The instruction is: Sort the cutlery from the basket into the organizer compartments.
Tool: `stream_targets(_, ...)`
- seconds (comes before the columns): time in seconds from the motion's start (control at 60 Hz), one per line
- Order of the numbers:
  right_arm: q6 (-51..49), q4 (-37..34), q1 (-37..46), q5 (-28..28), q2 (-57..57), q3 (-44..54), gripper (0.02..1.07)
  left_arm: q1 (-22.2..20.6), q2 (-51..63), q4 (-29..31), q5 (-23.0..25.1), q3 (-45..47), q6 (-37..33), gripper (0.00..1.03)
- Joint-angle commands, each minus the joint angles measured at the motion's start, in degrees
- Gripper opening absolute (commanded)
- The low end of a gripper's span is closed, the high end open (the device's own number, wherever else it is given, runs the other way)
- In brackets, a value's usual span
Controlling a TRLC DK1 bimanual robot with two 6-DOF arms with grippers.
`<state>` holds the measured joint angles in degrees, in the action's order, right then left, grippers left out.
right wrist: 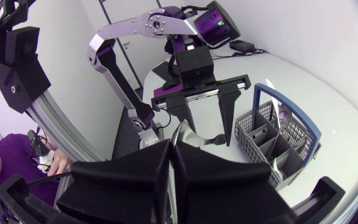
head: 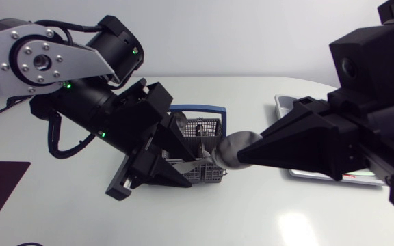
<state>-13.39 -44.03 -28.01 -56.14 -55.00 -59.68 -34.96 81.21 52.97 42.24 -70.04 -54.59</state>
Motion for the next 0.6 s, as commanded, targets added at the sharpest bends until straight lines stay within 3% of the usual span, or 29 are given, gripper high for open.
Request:
stream_targets(0.0,-1.29,-1.14,0.32,-1.08,0.69,-0.09,0.08,1.03,1.41,0.91,1.36,-2.12,-2.19,0.42)
stream_targets(0.217,-2.61,-2.29,0.32,-1.34,1.48,0.44,0.08,2.53,2.2,2.49,2.94,-3.17,-3.86,0.29)
stream_targets(0.583,-3.31,-2.02,0.32,-2.31,2.18,1.06,0.08,1.91,2.46,5.65,3.82,-3.0,-7.02,0.16)
